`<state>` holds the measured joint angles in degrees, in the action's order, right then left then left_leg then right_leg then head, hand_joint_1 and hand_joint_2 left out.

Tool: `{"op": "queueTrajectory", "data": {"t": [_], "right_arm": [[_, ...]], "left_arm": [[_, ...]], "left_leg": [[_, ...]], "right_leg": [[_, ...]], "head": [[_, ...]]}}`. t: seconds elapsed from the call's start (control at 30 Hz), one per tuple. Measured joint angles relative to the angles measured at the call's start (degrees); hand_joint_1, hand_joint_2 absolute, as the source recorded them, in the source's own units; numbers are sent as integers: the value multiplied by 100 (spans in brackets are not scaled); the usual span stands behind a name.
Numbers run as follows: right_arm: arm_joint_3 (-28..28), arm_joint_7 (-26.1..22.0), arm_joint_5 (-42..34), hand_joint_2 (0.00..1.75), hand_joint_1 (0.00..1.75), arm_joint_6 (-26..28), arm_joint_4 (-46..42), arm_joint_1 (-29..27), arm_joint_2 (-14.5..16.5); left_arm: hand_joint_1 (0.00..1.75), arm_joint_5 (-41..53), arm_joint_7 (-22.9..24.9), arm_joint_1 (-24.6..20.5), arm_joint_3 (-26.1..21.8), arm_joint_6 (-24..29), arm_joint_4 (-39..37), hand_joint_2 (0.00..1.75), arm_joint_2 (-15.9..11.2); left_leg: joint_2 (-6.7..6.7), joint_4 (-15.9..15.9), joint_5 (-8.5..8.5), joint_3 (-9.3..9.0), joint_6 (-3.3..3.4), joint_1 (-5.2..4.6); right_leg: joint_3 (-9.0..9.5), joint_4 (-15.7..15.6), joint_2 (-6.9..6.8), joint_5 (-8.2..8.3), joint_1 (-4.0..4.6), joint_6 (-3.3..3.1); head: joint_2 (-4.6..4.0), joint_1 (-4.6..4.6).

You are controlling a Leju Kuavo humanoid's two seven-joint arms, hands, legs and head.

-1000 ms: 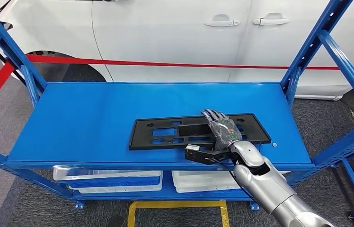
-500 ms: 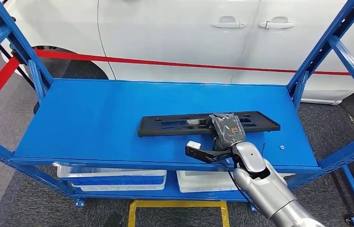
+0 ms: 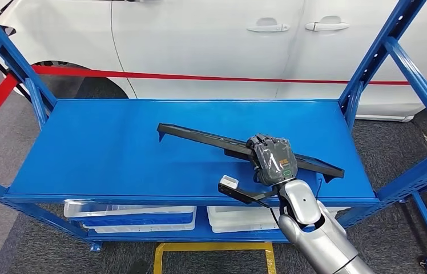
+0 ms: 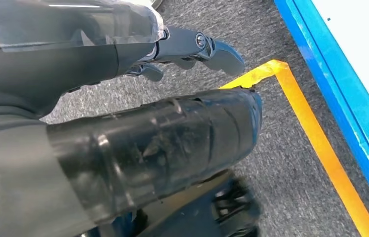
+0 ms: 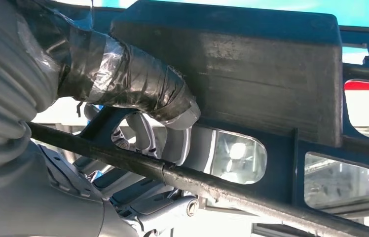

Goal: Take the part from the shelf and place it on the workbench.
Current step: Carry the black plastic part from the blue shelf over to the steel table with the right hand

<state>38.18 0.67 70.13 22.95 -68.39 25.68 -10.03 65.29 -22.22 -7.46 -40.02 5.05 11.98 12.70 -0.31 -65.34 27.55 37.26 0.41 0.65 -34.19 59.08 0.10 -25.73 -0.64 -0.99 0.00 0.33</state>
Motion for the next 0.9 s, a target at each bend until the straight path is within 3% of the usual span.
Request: {"op": "queueTrajectory", "data": {"t": [0.07, 0.17, 0.23, 0.33, 0.37, 0.4, 0.43, 0.5, 0.57, 0.63, 0.73, 0.77, 0.83, 0.87, 0.9], "right_arm": [[-22, 39, 150, 175, 175, 108, -53, -20, 12], [-50, 122, 487, 175, 175, 381, -164, -102, 36], [-81, 160, 666, 175, 175, 543, -261, -167, 54], [-118, 179, 784, 175, 175, 672, -362, -251, 73], [-122, 183, 807, 175, 175, 685, -376, -286, 78], [-125, 186, 857, 175, 175, 706, -392, -325, 89], [-130, 188, 957, 175, 175, 758, -422, -368, 104], [-154, 236, 1328, 175, 175, 957, -546, -440, 136], [-131, 553, 1726, 175, 175, 1152, -730, -442, 141], [99, 1251, 1915, 175, 175, 1232, -926, -292, 65], [773, 2342, 1954, 175, 175, 1239, -1205, 139, -131], [1027, 2577, 1959, 175, 175, 1224, -1282, 292, -168], [1587, 2929, 1969, 175, 175, 1153, -1411, 599, -194], [1888, 3072, 1972, 175, 175, 1092, -1465, 763, -202], [2217, 3184, 1973, 175, 175, 1007, -1515, 938, -210]], "left_arm": [[0, 1, 1, -9, 1, 1, 0, 0, -4], [0, 2, 7, -1, 2, 2, 0, 0, -3], [0, 2, 10, -5, 3, 7, 0, 0, 3], [0, 2, 15, -15, 6, 11, 0, 0, 8], [0, 2, 19, -13, 7, 11, 0, 0, 8], [0, 3, 23, -9, 7, 11, 0, 0, 8], [0, 3, 27, -9, 10, 11, 0, 0, 9], [0, 4, 38, -9, 27, 13, 0, 0, 12], [0, 8, 74, -15, 55, 18, 0, 0, 14], [0, 15, 131, -26, 78, 31, 0, 0, 15], [0, 17, 182, -33, 93, 71, 0, 0, 15], [0, 14, 188, -35, 94, 87, 0, 0, 15], [0, 8, 193, -38, 94, 110, 0, 0, 15], [0, 7, 195, -37, 94, 116, 0, 0, 15], [0, 7, 196, -33, 94, 118, 0, 0, 15]], "left_leg": [[-4, 549, -171, -262, 42, -16], [-10, 654, -201, -293, 112, -23], [-5, 714, -241, -312, 187, -3], [4, 738, -260, -315, 235, 0], [4, 733, -258, -313, 237, -2], [1, 725, -254, -312, 239, -3], [-6, 716, -248, -312, 237, -4], [-22, 694, -230, -316, 218, -4], [-23, 675, -217, -300, 175, -26], [-12, 677, -222, -283, 121, -44], [-3, 551, -118, -232, 29, -43], [-2, 332, 22, -137, 4, -40], [-1, -397, 396, 191, -34, -25], [-1, -746, 527, 353, -49, -21], [-1, -933, 555, 443, -59, -17]], "right_leg": [[-16, 31, 7, -15, 19, 51], [-27, 25, 9, -12, 24, 147], [-102, 193, 8, -149, 10, 204], [-557, 1191, 4, -665, -13, 265], [-700, 1492, 2, -759, -16, 277], [-759, 1610, 1, -748, -17, 280], [-705, 1494, -1, -624, -17, 274], [-346, 743, -4, -238, -8, 224], [-61, 132, -1, -32, 23, 168], [-30, 30, 14, -23, 48, 136], [-17, -35, 24, 25, 0, 30], [-9, -59, 22, 41, -16, -9], [-18, -58, 22, 45, -8, -48], [-24, -48, 24, 42, -3, -53], [-27, -39, 25, 38, 1, -57]], "head": [[0, 3], [0, 4], [0, 11], [0, 20], [0, 20], [0, 20], [0, 21], [0, 22], [0, 18], [0, 15], [0, 14], [0, 14], [0, 11], [0, 11], [0, 11]]}}
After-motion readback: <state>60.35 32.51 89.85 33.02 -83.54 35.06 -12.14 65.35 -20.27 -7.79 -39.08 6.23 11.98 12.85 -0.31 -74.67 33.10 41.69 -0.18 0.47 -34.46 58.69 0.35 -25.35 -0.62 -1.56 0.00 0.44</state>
